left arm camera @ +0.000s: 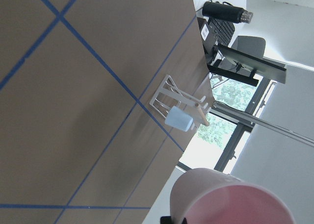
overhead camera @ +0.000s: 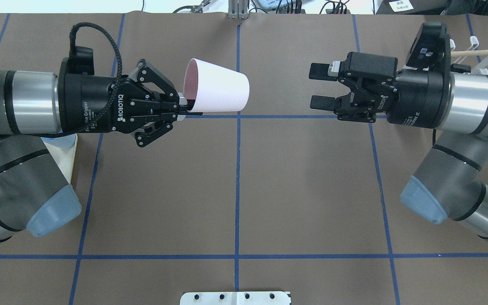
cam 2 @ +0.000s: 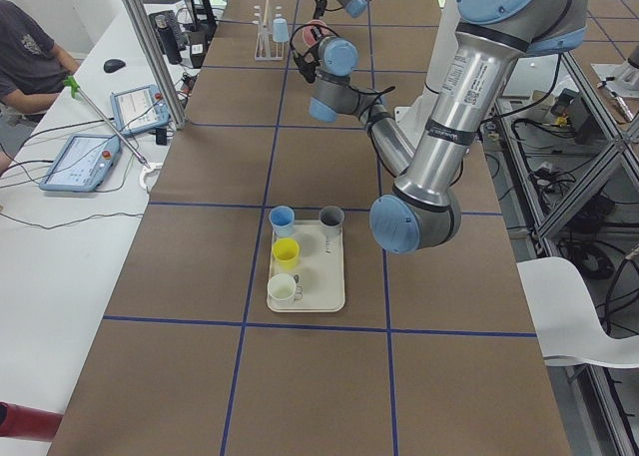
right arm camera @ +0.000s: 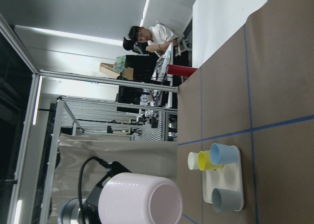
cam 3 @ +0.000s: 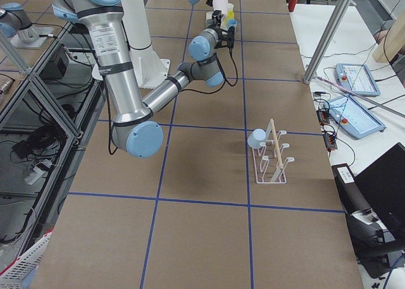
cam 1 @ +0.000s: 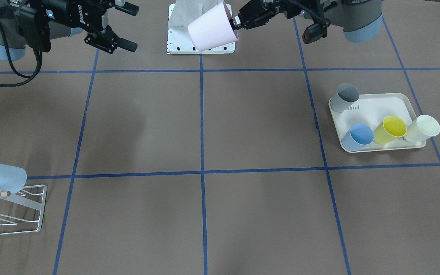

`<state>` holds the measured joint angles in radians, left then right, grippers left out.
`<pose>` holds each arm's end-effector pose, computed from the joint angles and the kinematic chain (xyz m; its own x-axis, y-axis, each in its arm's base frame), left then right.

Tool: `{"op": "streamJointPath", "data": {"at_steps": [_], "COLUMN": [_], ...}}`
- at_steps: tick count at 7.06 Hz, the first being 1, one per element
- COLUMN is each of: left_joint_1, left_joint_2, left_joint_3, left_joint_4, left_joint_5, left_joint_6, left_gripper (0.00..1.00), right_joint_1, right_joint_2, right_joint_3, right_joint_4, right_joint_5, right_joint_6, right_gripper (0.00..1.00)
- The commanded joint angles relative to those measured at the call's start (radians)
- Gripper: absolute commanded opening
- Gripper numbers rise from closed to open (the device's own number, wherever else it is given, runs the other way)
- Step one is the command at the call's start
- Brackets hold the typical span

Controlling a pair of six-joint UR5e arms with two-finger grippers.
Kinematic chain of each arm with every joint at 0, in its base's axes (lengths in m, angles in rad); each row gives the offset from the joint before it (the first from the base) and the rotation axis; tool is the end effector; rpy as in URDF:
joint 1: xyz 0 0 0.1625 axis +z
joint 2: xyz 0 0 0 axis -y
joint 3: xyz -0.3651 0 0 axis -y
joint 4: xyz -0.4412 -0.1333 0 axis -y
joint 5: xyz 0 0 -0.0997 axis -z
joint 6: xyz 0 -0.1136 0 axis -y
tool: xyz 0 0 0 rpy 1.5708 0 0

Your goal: Transfer IKEA cup to right arm and place on rack

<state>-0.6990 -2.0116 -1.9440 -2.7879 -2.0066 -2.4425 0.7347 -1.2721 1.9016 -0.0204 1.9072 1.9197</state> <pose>0.3329 -0.3914 0.0369 -0.4437 -0.5335 -0.7201 -0.0712 0.8220 -0.5651 -0.3031 -0.4029 0.1086 -0.5466 -0.0589 0.8353 -0.2607 0.9599 -0.1029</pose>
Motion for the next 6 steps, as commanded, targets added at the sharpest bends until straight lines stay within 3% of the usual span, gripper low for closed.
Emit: {"op": "streamJointPath", "data": {"at_steps": [1,6], "left_joint_1": [0.013,0.090], "left_joint_2": [-0.053,-0.101], "left_joint_3": [0.011,0.017], "left_joint_4": [-0.024,-0.039], "left_joint_5": [0.015,0.086], "left_joint_6": [-0.108,-0.156], "left_gripper": [0.00,0.00], "right_joint_1": [-0.070,-0.103], "right_joint_2": [0.022,0.079], "right_joint_3": [-0.009,-0.018], "right_joint_4": [0.060,0.057], "right_joint_5": [-0.073,-0.145], "right_joint_6": [0.007,0.009], "right_gripper": [0.99,0.99]}}
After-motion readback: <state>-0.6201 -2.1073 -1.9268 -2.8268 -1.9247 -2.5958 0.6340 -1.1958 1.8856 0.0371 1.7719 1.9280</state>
